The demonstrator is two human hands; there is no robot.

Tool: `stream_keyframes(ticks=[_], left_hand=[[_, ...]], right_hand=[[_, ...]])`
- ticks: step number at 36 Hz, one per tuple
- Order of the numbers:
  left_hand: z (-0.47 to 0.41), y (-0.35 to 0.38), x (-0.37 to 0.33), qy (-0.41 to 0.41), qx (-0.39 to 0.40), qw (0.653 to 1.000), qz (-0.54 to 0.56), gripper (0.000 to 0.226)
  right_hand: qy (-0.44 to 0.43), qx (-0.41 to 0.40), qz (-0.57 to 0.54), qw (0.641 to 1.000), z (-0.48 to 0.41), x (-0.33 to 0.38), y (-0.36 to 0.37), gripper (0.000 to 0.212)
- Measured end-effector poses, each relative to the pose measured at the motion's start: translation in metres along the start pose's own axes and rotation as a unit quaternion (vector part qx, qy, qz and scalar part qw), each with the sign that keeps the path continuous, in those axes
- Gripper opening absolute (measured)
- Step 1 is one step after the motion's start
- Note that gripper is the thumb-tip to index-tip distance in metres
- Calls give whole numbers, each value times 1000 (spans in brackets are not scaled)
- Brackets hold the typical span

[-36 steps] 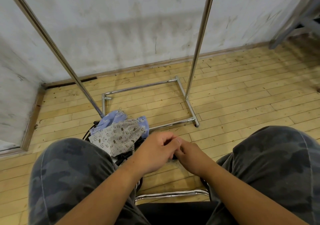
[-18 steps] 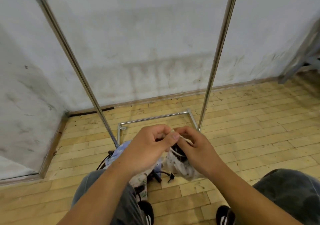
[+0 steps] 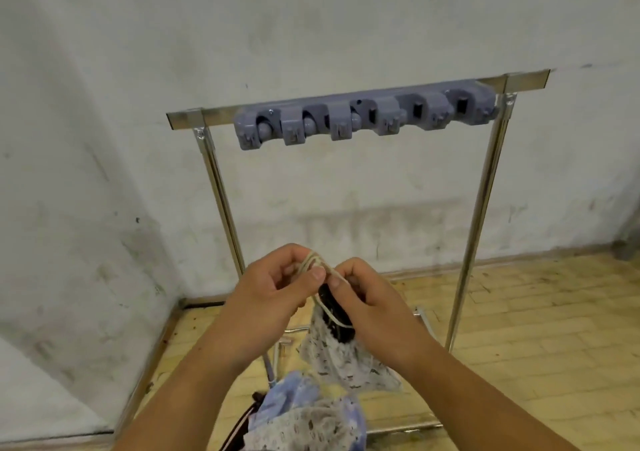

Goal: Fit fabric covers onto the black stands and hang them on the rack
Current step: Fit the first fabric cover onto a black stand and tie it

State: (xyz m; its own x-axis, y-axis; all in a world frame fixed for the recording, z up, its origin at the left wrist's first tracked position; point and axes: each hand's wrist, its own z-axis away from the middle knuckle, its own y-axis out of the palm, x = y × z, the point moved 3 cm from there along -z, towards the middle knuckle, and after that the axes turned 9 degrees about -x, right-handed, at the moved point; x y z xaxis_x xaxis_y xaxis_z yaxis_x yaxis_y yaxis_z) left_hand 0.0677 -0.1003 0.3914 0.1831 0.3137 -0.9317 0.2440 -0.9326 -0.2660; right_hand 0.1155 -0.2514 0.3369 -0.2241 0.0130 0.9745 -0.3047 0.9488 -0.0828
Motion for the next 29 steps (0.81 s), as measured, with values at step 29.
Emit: stream_keyframes(ticks=[29], left_hand=[[-152, -116, -50, 113, -244, 954, -131, 11]], right_hand=[[-5, -129, -33, 991, -161, 93, 82, 25]])
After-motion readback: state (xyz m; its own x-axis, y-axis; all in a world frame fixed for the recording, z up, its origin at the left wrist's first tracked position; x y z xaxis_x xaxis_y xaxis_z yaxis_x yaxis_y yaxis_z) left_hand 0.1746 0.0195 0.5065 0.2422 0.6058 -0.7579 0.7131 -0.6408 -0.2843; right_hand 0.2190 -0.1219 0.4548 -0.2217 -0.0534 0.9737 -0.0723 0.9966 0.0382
